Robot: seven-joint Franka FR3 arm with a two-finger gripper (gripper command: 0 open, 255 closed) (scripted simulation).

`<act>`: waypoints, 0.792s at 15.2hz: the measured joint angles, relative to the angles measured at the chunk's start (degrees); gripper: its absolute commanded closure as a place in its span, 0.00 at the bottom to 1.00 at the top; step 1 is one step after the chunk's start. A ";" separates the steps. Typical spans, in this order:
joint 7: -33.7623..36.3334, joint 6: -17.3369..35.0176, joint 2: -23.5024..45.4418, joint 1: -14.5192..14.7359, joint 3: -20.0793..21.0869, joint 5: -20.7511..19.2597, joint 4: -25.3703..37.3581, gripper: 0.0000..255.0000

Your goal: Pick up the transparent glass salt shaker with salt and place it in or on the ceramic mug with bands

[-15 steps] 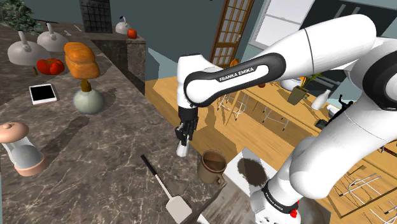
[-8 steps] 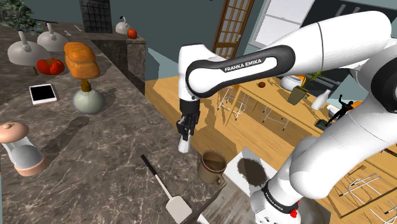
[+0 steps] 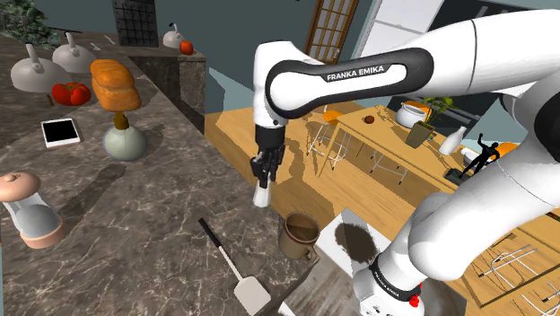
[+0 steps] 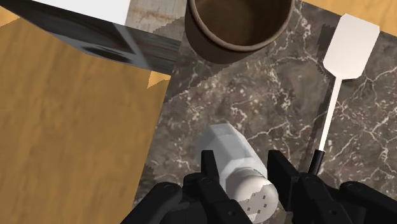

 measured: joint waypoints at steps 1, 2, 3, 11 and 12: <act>-0.13 -0.74 -0.15 -0.10 -0.15 -0.08 0.57 1.00; -0.09 -1.48 -0.48 -0.10 -0.19 -0.05 0.99 1.00; -0.16 -2.22 -0.81 -0.15 -0.30 -0.06 1.39 1.00; 0.32 -8.36 -1.96 -0.24 -0.62 -0.10 6.42 1.00; 0.37 -9.20 -2.11 -0.26 -0.67 -0.10 7.11 1.00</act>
